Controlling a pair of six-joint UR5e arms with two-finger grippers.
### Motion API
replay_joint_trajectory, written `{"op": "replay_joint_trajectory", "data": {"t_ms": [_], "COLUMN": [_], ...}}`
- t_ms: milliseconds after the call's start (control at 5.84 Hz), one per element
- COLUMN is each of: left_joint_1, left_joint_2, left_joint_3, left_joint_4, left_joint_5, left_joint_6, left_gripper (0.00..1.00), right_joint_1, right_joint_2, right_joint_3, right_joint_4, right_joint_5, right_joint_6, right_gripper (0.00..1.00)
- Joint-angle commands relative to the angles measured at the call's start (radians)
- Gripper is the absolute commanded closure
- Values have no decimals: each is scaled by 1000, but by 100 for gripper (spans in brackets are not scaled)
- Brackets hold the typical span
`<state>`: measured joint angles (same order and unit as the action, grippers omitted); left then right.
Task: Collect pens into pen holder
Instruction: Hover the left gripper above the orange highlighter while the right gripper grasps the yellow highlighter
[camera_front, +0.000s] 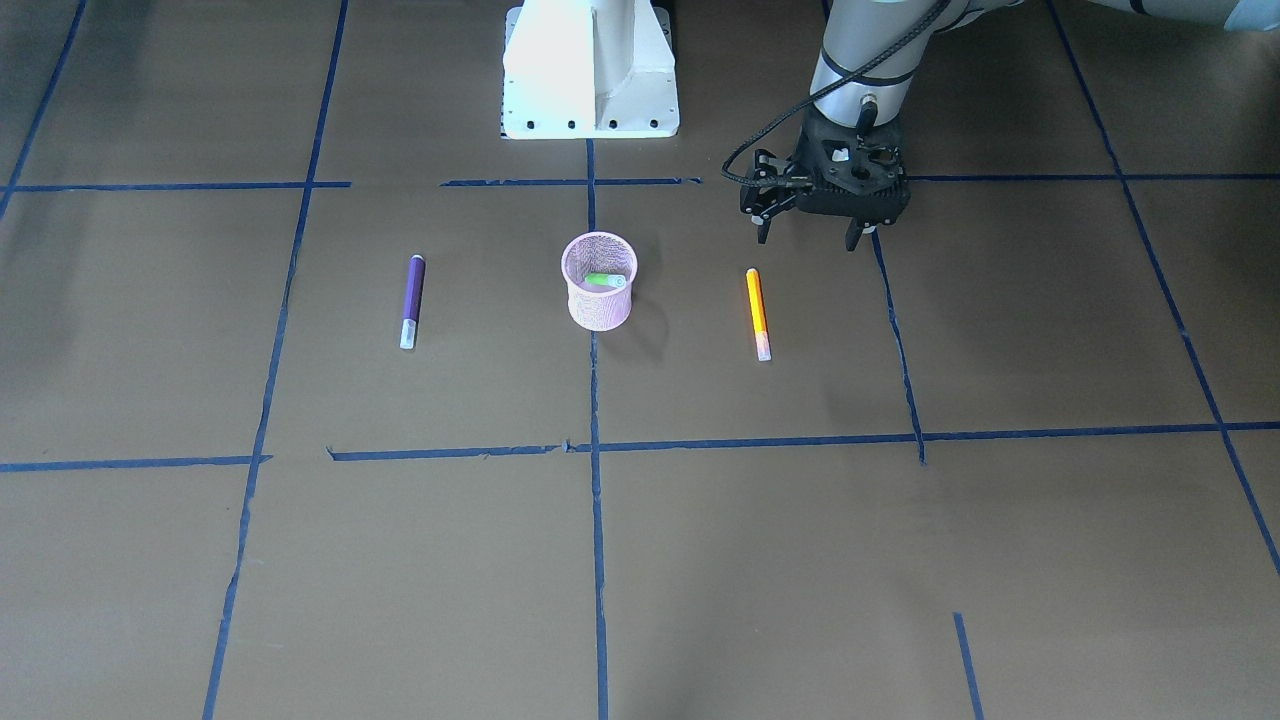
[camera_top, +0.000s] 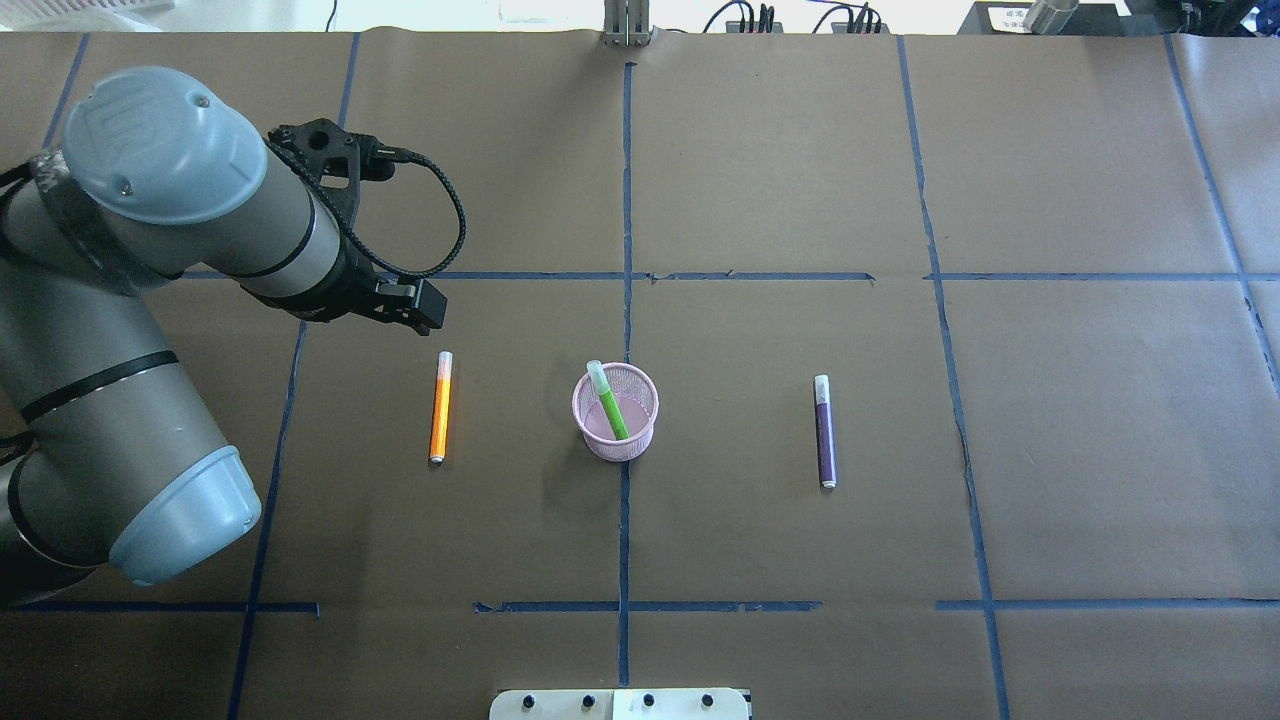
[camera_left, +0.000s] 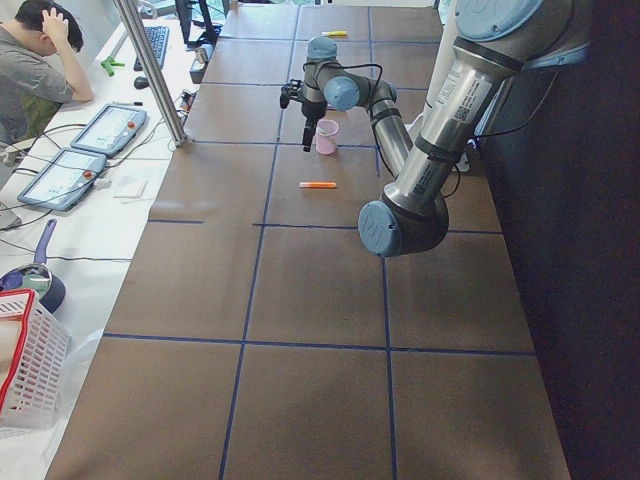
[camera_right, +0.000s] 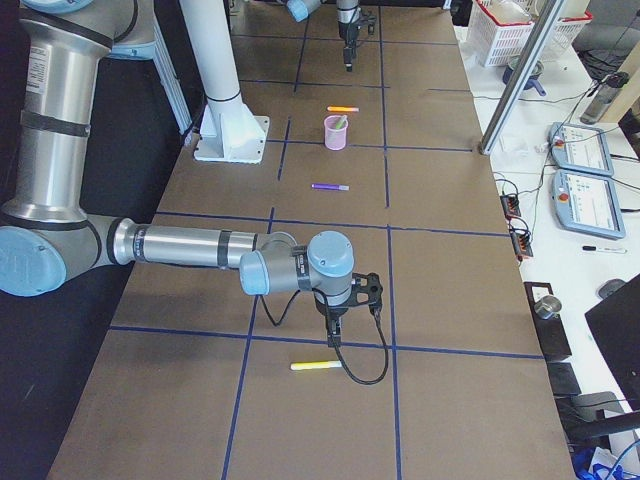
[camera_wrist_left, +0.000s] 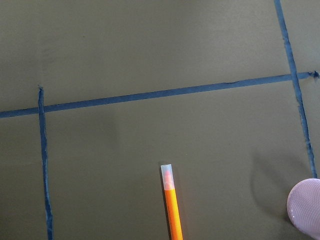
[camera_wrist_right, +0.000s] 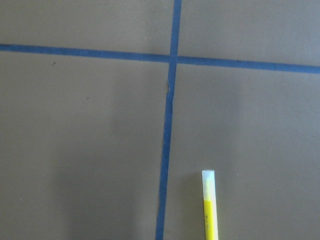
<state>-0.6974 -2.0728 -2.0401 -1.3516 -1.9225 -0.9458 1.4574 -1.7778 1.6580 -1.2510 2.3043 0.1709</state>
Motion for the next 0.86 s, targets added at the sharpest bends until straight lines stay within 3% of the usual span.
{"op": "replay_joint_trajectory", "data": {"t_ms": [0, 342, 685], "left_joint_1": [-1, -1, -1], "left_joint_2": [3, 7, 13], "left_joint_3": [-8, -8, -9], "left_joint_4": [-4, -4, -4], "left_joint_5": [-1, -1, 0], "left_joint_6": [-1, -8, -14], "left_gripper": [0, 0, 0], "right_joint_1": [-107, -114, -114], "right_joint_2": [0, 1, 1], "right_joint_3": [-133, -263, -294], "right_joint_4": [221, 373, 383], "right_joint_5": [-66, -89, -83], "right_joint_6": [149, 110, 94], "right_gripper": [1, 4, 12]}}
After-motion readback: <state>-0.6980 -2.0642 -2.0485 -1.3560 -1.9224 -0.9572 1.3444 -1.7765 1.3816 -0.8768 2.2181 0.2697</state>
